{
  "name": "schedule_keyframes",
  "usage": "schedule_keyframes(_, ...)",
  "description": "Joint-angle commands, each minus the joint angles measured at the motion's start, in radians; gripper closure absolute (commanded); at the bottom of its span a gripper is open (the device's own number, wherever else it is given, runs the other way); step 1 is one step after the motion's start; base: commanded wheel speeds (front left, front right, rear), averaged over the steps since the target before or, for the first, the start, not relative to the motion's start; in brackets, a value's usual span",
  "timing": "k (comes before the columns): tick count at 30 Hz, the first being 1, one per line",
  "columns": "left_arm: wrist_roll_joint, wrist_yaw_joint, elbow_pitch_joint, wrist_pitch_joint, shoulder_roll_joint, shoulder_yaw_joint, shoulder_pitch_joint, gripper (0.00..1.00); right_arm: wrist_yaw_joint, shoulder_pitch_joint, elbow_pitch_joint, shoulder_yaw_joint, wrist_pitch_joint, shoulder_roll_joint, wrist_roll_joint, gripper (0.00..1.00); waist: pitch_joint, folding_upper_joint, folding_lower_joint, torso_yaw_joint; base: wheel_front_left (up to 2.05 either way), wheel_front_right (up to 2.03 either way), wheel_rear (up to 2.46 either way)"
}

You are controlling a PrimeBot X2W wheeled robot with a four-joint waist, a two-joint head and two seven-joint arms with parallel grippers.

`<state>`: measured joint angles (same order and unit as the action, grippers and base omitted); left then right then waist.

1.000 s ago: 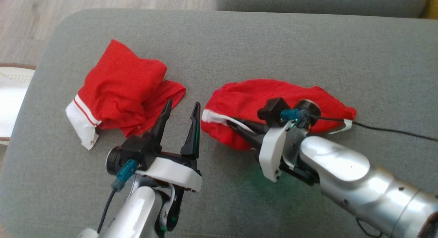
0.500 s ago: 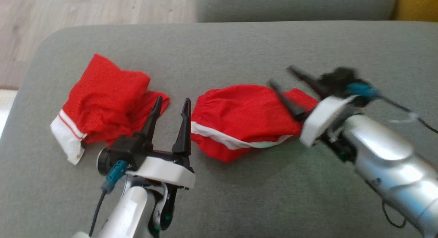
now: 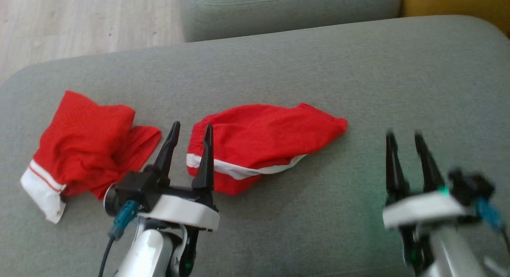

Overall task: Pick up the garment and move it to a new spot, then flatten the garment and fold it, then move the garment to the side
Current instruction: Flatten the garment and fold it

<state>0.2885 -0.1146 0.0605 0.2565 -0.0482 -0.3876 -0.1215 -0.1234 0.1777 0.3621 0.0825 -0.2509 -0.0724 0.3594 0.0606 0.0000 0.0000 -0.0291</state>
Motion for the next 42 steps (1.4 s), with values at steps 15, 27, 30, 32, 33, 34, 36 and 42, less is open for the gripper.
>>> schedule_keyframes(15, -0.026, 0.020, -0.027, 0.005, -0.002, 0.026, -0.030, 0.00, -0.007, -0.075, -0.152, -0.064, 0.016, 0.022, -0.038, 0.00, 0.035, 0.0000, 0.0000, -0.005, 0.00, 0.00, 0.00)
schedule_keyframes(27, -0.027, 0.020, -0.024, 0.005, -0.002, -0.017, -0.087, 0.00, -0.007, 0.163, 0.056, -0.079, 0.268, 0.022, -0.027, 0.00, 0.137, 0.0000, 0.0000, 0.060, 0.00, 0.00, 0.00)
schedule_keyframes(30, -0.022, 0.017, -0.022, 0.005, -0.002, -0.031, -0.099, 0.00, -0.007, 0.214, 0.129, -0.082, 0.313, 0.022, 0.017, 0.00, 0.148, 0.0000, 0.0000, 0.079, 0.00, 0.00, 0.00)
schedule_keyframes(32, -0.019, 0.015, -0.022, 0.005, -0.002, -0.040, -0.105, 0.00, -0.007, 0.240, 0.175, -0.085, 0.341, 0.022, 0.046, 0.00, 0.156, 0.0000, 0.0000, 0.089, 0.00, 0.00, 0.00)
schedule_keyframes(33, -0.018, 0.013, -0.022, 0.005, -0.002, -0.045, -0.107, 0.00, -0.007, 0.254, 0.196, -0.087, 0.351, 0.022, 0.073, 0.00, 0.159, 0.0000, 0.0000, 0.095, 0.00, 0.00, 0.00)
schedule_keyframes(34, -0.016, 0.012, -0.023, 0.005, -0.002, -0.048, -0.108, 0.00, -0.007, 0.267, 0.215, -0.085, 0.359, 0.022, 0.086, 0.00, 0.162, 0.0000, 0.0000, 0.098, 0.00, 0.00, 0.00)
schedule_keyframes(36, -0.013, 0.011, -0.023, 0.005, -0.002, -0.058, -0.109, 0.00, -0.007, 0.290, 0.252, -0.088, 0.368, 0.022, 0.087, 0.00, 0.167, 0.0000, 0.0000, 0.107, 0.00, 0.00, 0.00)
schedule_keyframes(42, -0.010, 0.008, -0.020, 0.005, -0.002, -0.062, -0.111, 0.00, -0.007, 0.337, 0.334, -0.086, 0.362, 0.022, 0.093, 0.86, 0.177, 0.0000, 0.0000, 0.124, 0.00, 0.00, 0.00)
